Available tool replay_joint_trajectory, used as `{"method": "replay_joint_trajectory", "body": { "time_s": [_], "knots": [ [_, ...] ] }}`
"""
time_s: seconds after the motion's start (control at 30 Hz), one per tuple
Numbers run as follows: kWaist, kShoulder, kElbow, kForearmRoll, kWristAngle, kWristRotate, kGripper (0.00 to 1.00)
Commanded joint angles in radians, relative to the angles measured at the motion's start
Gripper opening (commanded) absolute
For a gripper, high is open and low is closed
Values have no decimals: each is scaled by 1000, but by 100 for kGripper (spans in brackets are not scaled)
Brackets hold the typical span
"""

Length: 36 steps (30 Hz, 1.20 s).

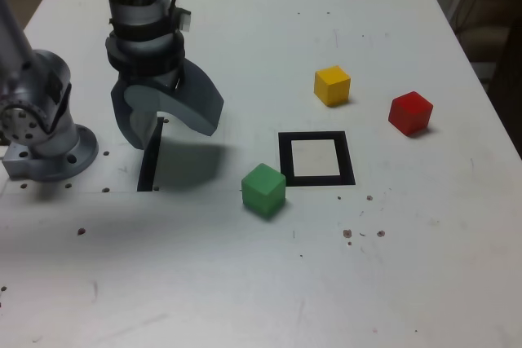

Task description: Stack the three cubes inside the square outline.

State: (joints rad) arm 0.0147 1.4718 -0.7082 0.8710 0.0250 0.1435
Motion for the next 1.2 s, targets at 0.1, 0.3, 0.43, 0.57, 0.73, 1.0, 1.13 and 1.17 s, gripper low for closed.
{"method": "replay_joint_trajectory", "body": {
  "time_s": [0.1,0.3,0.43,0.57,0.73,1.0,1.13,1.17],
  "knots": [
    [1,6,-18,-10,-8,1,99],
    [1,21,-62,3,-20,0,99],
    [1,35,-95,14,-30,1,99],
    [1,56,-127,24,-46,1,99],
    [1,82,-190,66,-36,4,99],
    [1,113,-337,170,14,17,99],
    [1,160,-420,214,21,34,99],
    [1,176,-441,222,21,38,99]
  ]
}}
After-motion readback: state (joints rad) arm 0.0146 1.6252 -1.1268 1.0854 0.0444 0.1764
